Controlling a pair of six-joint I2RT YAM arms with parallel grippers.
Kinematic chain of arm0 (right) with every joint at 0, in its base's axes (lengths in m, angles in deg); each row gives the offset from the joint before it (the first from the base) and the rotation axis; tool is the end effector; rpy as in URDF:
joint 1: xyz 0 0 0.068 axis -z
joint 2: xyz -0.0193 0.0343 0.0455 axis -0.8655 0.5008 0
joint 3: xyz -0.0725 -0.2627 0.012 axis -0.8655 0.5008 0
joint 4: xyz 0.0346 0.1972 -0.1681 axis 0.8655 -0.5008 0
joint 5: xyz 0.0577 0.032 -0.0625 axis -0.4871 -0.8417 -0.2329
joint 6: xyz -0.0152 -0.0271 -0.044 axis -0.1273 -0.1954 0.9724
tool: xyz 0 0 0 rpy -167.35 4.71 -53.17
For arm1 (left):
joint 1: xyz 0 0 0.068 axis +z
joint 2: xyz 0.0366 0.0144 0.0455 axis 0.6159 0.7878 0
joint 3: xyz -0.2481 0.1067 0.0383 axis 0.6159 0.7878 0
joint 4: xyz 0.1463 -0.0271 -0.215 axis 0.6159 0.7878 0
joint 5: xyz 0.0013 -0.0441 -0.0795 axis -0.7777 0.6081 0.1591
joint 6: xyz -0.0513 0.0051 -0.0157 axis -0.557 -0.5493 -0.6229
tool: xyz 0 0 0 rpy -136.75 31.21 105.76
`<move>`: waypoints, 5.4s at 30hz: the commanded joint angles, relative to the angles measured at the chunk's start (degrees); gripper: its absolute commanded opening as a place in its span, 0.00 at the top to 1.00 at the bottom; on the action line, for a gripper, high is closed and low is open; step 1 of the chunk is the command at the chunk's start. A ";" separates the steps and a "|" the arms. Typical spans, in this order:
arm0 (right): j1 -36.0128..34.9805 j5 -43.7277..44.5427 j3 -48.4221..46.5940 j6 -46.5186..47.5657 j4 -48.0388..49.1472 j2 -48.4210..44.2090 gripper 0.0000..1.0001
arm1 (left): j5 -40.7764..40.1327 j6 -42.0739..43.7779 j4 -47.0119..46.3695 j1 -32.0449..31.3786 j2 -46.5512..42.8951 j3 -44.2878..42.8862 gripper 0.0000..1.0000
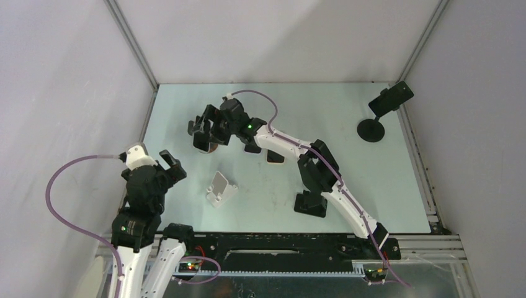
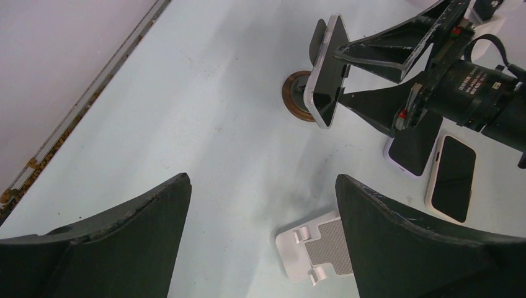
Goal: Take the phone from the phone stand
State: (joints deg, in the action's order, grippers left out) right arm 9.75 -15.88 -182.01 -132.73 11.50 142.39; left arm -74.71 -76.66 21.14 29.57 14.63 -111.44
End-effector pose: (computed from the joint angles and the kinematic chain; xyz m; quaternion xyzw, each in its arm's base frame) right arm 0.3680 0.4562 0.2089 0.0474 0.8395 0.5091 0.1839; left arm 0.0738 0.0035 0.3306 -0.2190 0.7964 0.0187 0.5634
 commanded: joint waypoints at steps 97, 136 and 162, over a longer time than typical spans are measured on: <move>-1.74 7.99 18.71 -3.87 18.13 -9.09 0.01 | -1.12 1.08 -2.22 0.45 -0.54 0.80 0.06; -1.54 5.51 19.61 -9.19 22.26 -4.55 0.01 | -1.06 1.04 -2.32 0.45 -0.44 0.82 0.06; -2.06 4.98 16.22 -10.33 23.50 -2.26 0.01 | -0.81 1.10 -2.40 0.45 -0.46 0.90 0.06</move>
State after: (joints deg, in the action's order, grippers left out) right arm 8.24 -11.03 -162.14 -143.00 35.07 138.70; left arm -74.74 -76.64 20.74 29.59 14.48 -111.42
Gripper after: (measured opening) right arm 0.993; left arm 0.937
